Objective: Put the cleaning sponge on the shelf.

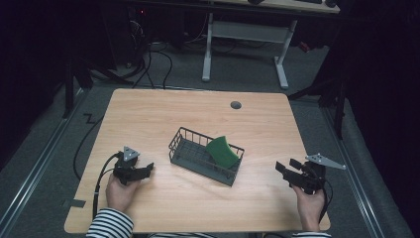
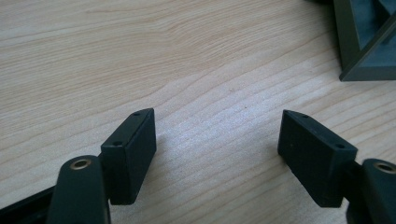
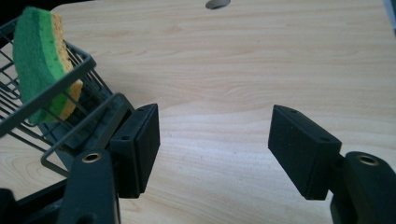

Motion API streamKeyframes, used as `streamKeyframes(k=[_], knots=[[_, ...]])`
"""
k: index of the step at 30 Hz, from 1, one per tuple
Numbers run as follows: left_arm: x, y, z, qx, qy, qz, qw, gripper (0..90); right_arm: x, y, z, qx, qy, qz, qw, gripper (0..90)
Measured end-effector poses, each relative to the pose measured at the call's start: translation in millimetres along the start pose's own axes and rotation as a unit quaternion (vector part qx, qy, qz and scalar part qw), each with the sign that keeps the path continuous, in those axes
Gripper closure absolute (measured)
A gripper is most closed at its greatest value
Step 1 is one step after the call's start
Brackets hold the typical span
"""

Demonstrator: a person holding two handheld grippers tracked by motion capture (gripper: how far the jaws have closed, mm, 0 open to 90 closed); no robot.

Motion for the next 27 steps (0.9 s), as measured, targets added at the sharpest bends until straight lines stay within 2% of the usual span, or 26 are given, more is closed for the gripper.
streamKeyframes(k=[1, 5, 9, 16, 18, 27], knots=[[0.0, 0.0, 0.0, 0.000, 0.000, 0.000, 1.0000, 28.5, -4.2, 0.1, -6.5, 0.000, -0.006, 0.001, 1.0000, 34.2], [0.0, 0.0, 0.0, 0.000, 0.000, 0.000, 1.0000, 28.5, -9.6, -1.2, -13.6, -0.009, -0.009, 0.005, 0.9999, 34.3], [0.0, 0.0, 0.0, 0.000, 0.000, 0.000, 1.0000, 28.5, -18.3, -4.4, -21.2, -0.001, -0.019, 0.002, 0.9998, 34.3], [0.0, 0.0, 0.0, 0.000, 0.000, 0.000, 1.0000, 28.5, -30.5, -7.6, -29.5, -0.001, -0.032, 0.002, 0.9995, 34.3], [0.0, 0.0, 0.0, 0.000, 0.000, 0.000, 1.0000, 28.5, -36.6, -9.1, -34.3, 0.003, -0.042, 0.000, 0.9991, 34.3], [0.0, 0.0, 0.0, 0.000, 0.000, 0.000, 1.0000, 28.5, -48.8, -11.0, -44.2, 0.012, -0.059, -0.010, 0.9981, 34.4]])
Point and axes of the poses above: each handheld gripper's, and its own axes: x roughly backward along the jaws, z roughly out of its top, y roughly to its right, the point moved 5 cm from there along -x, roughly forward along the jaws, and after that the axes turned 13 degrees about x, right-handed, at the moved point
